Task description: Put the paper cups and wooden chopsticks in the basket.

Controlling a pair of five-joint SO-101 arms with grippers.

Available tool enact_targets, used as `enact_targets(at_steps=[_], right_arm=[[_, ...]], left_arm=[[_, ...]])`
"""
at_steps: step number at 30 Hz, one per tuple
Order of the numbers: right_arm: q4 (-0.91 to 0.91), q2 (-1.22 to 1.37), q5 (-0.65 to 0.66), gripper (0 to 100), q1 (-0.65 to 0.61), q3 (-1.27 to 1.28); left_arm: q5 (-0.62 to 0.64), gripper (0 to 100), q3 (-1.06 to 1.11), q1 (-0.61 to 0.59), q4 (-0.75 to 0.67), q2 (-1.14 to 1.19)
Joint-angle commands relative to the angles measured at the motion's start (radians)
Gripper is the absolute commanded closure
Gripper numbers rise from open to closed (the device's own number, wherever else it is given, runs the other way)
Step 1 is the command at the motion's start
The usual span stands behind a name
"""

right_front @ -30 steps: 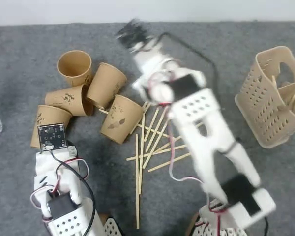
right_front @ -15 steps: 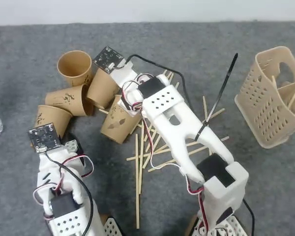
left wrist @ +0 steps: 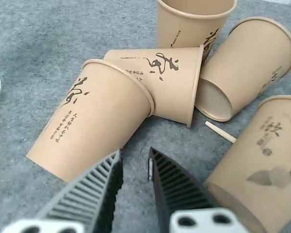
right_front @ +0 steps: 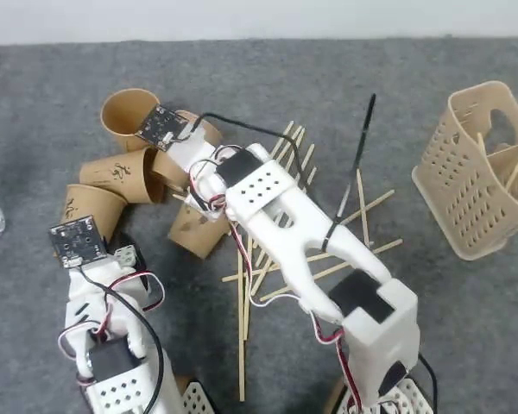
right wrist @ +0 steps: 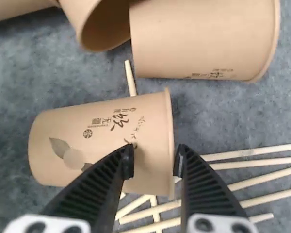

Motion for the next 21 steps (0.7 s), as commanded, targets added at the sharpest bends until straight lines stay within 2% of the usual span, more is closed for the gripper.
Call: enact_targets(at_steps=[1, 3, 6, 12, 21], right_arm=[[0.002, 0.036, 0.009, 86.0, -0.005, -0.009], [0.007, 0.036, 0.009, 88.5, -0.012, -0.009], [0.013, 0.036, 0.04, 98.9, -0.012, -0.031], [0.068, 0.01, 0.058, 99.1, -0.012, -0.043], [0.251, -0.302, 0.06, 99.1, -0.019, -0.126]], left_arm=[[0.011, 91, -0.005, 0.008, -0.025, -0.017], [0.011, 91, -0.005, 0.008, -0.025, -0.017], [0.011, 91, -0.005, 0.008, -0.025, -0.017], [0.011, 91, -0.005, 0.008, -0.025, -0.017], [0.011, 91, -0.005, 0.008, -0.025, -0.017]])
